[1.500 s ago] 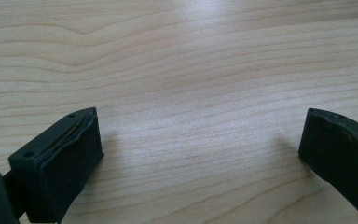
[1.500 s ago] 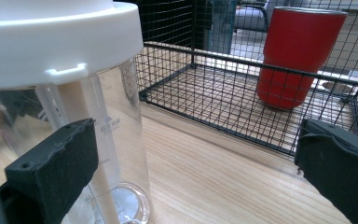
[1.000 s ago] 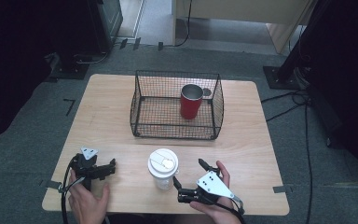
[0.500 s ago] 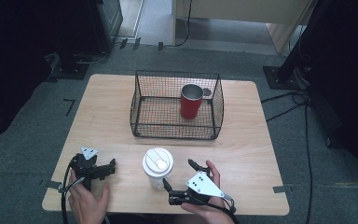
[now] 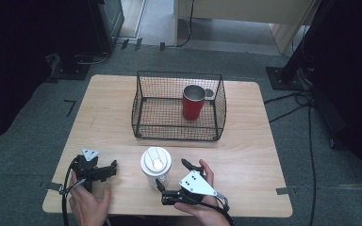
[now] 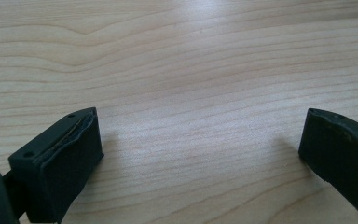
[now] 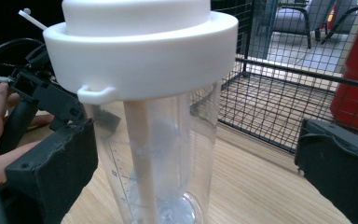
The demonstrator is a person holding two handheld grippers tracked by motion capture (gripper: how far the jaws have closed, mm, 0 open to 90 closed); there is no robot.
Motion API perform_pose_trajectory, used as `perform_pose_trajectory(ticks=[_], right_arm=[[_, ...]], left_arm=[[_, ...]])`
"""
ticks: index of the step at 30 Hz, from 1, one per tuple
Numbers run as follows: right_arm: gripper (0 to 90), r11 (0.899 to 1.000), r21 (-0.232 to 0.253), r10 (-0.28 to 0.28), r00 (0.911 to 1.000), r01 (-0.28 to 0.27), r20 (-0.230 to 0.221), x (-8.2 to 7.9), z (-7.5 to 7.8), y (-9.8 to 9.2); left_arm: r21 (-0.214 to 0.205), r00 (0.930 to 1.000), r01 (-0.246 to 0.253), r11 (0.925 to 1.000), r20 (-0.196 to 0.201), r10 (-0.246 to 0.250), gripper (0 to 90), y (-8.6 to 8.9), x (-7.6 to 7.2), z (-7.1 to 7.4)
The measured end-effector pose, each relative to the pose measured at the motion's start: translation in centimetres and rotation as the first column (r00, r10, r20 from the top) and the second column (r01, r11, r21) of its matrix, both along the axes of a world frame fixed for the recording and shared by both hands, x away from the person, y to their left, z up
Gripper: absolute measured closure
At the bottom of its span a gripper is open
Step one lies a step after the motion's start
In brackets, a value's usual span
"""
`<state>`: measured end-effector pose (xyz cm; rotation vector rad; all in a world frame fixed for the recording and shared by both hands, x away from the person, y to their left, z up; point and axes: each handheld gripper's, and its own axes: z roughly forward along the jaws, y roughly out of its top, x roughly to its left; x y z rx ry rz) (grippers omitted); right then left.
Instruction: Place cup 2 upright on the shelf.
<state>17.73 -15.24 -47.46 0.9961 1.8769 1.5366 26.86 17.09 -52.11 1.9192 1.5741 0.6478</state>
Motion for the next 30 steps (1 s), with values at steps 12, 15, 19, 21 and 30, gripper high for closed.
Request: perform_pose_trajectory(ticks=[12,15,19,21,30], right_arm=[[0.0,1.0,0.015,0.012,0.9999,-0.012,-0.006,0.7,0.4,1.4],[0.0,1.0,0.01,0.01,0.9999,-0.01,-0.004,0.9,0.5,1.9],[0.0,1.0,0.015,0.006,1.0,-0.006,-0.002,1.2,0.7,2.4],[0.0,1.0,0.022,0.004,1.0,-0.004,-0.002,1.3,0.8,2.7],[8.7,1.0,0.0,0.0,1.0,0.0,0.007,1.8,0.9,3.8]], left_arm=[[0.0,1.0,0.0,1.0,0.0,0.0,0.0,0.0,0.0,0.0],[0.0,1.0,0.0,1.0,0.0,0.0,0.0,0.0,0.0,0.0],[0.0,1.0,0.0,1.0,0.0,0.0,0.0,0.0,0.0,0.0],[0.0,1.0,0.0,1.0,0.0,0.0,0.0,0.0,0.0,0.0],[0.0,1.0,0.0,1.0,0.0,0.0,0.0,0.0,0.0,0.0]])
